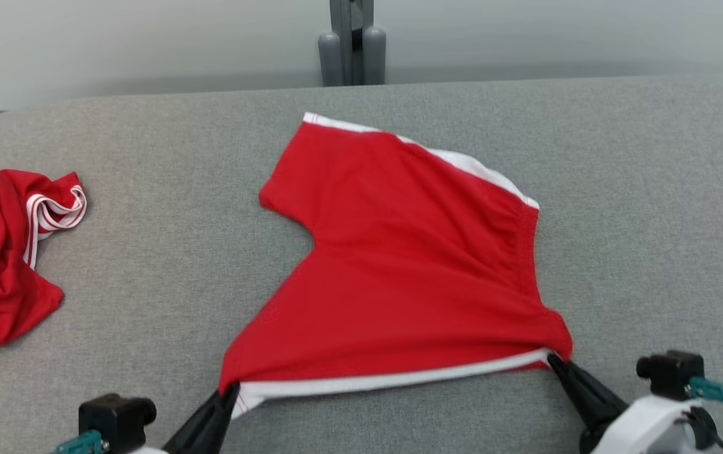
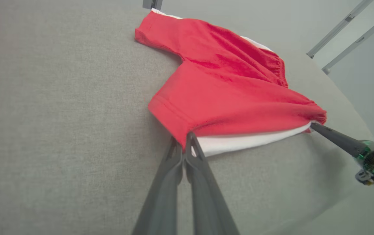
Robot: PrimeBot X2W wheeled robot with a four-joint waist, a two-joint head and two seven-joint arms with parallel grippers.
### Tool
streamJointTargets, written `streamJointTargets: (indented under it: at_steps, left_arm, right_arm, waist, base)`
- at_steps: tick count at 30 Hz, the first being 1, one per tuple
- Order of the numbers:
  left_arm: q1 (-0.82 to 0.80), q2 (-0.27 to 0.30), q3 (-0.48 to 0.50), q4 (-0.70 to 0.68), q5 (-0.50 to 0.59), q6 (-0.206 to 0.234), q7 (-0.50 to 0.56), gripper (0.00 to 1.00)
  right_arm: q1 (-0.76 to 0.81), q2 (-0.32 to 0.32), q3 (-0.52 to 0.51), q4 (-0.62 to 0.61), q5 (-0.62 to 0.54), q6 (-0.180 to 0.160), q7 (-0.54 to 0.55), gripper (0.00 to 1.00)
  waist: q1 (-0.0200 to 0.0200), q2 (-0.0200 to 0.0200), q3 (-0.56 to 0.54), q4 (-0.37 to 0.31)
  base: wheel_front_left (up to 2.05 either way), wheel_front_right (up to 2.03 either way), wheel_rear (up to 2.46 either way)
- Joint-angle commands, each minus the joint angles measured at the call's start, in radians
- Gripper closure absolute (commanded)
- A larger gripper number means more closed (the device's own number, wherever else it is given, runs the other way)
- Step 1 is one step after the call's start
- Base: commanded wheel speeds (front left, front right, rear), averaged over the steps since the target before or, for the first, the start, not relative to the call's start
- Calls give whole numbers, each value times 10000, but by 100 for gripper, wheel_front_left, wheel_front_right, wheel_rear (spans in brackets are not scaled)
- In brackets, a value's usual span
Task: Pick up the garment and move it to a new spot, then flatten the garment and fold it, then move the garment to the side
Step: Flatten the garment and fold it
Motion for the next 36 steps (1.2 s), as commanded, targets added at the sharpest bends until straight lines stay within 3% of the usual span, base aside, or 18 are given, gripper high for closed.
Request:
streamJointTargets:
  at_steps: [1, 9, 15, 24, 31, 36]
  left_arm:
    - [101, 148, 63, -98, -23, 105, 53, 100]
    - [1101, 769, 105, -1184, -202, 625, 880, 100]
    - [505, 1006, 530, -1327, -144, 636, 848, 100]
    - [-1801, 1146, 806, -573, -173, -221, 1002, 100]
    - [-4384, 880, 604, 1006, -464, -1061, 1572, 100]
    - [-7000, 707, 220, 3284, -583, -2017, 2431, 100]
  right_arm:
    - [236, -149, -136, -32, -111, -7, 67, 100]
    - [2321, 147, -1829, -1547, -946, -8, 1220, 100]
    - [2872, 940, -2895, -3087, -1432, -7, 2314, 100]
    - [1609, 1904, -3587, -4091, -1796, -5, 3083, 100]
    - [125, 2549, -3905, -3529, -1859, -5, 2919, 100]
    - [-1379, 3202, -4073, -2386, -1793, -5, 2489, 100]
  waist:
    - [-1, 0, -79, 37]
    - [-1, 0, -190, -9]
    - [-1, 0, -22, -196]
    - [-1, 0, 606, -632]
    - [-1, 0, 1320, -943]
    - [-1, 0, 2086, -1361]
  base:
    - [0, 0, 0]
    - [0, 0, 0]
    - [0, 0, 0]
    - [0, 0, 0]
    - [0, 0, 0]
    - [0, 0, 0]
